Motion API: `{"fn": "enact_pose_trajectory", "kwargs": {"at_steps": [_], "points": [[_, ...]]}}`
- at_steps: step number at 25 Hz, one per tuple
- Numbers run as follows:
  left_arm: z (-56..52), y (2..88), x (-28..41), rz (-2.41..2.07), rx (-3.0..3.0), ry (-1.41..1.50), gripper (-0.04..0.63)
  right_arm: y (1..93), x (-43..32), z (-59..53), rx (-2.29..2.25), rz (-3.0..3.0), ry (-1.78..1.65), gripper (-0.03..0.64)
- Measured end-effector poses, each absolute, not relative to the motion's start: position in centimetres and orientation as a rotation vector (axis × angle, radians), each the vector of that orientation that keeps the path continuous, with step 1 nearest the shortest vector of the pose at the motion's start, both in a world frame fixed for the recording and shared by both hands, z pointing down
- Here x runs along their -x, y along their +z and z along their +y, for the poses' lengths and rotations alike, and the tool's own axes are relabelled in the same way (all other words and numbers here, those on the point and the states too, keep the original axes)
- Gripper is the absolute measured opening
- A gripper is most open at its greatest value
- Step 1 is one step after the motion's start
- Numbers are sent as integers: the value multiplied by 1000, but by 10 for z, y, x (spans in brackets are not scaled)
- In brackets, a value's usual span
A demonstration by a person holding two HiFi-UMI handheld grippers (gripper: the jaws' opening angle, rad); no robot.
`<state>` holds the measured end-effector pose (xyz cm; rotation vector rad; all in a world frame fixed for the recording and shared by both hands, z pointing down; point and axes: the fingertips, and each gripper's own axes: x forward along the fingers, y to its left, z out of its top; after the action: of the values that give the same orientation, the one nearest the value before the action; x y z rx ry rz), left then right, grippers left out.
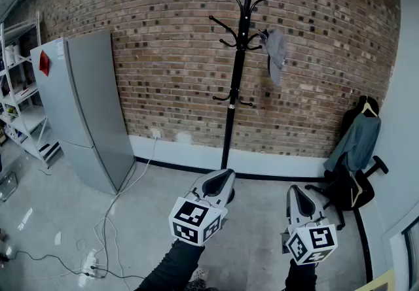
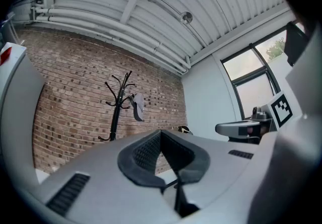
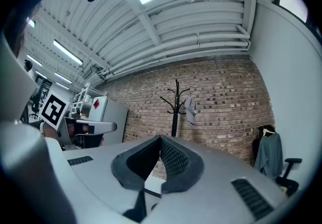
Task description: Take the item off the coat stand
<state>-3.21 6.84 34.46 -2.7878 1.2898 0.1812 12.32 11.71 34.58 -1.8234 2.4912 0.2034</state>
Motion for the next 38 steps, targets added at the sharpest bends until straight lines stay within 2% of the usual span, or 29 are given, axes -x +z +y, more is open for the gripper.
{"fn": "enact_pose_trajectory", "kwargs": {"at_steps": [20,38], "points": [[-117,342,41,1183,2840,238,8,338,-108,-54,1924,2426,256,9],[-211,328,25,1184,2841,190,8,327,-130,-153,1952,2376,213,9]]}}
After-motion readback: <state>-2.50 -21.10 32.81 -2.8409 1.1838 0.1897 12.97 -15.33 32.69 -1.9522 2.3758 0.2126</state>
